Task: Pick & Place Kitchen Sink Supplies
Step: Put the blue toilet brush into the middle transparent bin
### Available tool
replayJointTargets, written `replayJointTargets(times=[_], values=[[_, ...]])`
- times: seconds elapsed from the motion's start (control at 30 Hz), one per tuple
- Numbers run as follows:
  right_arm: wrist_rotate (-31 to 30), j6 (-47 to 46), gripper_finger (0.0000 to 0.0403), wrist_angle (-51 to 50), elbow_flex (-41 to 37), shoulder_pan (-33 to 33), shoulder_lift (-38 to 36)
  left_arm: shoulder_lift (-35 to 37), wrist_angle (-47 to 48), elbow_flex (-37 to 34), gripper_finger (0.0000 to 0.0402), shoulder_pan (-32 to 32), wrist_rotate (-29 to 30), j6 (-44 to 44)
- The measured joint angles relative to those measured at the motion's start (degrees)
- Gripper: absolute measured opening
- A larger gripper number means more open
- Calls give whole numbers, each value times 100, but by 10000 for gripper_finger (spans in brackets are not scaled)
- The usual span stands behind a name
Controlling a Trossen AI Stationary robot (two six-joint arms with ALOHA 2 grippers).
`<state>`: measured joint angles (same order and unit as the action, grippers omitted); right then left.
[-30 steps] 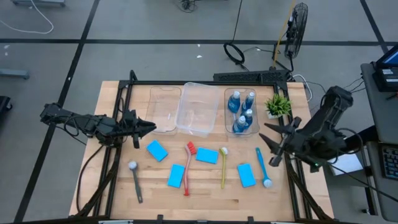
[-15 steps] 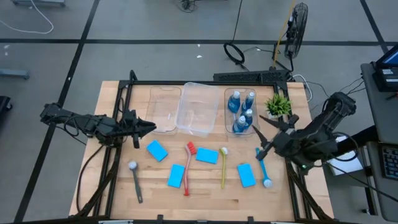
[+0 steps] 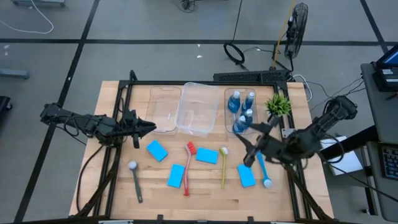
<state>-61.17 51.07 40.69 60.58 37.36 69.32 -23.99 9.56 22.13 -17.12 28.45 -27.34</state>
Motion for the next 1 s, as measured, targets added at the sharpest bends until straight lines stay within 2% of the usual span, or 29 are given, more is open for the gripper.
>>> replayJointTargets(times=[0.13,0.4,0.73,1.0], values=[[274,-1022,171,-1187,2,-248,-96,0,0,0,77,0,-1,-19],[1478,-3607,171,-4381,682,-825,-199,2,0,0,77,0,-1,-37],[2767,-5714,171,-6413,748,-1312,-209,0,0,0,77,0,-2,-50],[4107,-7060,171,-7952,748,-1414,-290,0,0,0,77,0,-2,-63]])
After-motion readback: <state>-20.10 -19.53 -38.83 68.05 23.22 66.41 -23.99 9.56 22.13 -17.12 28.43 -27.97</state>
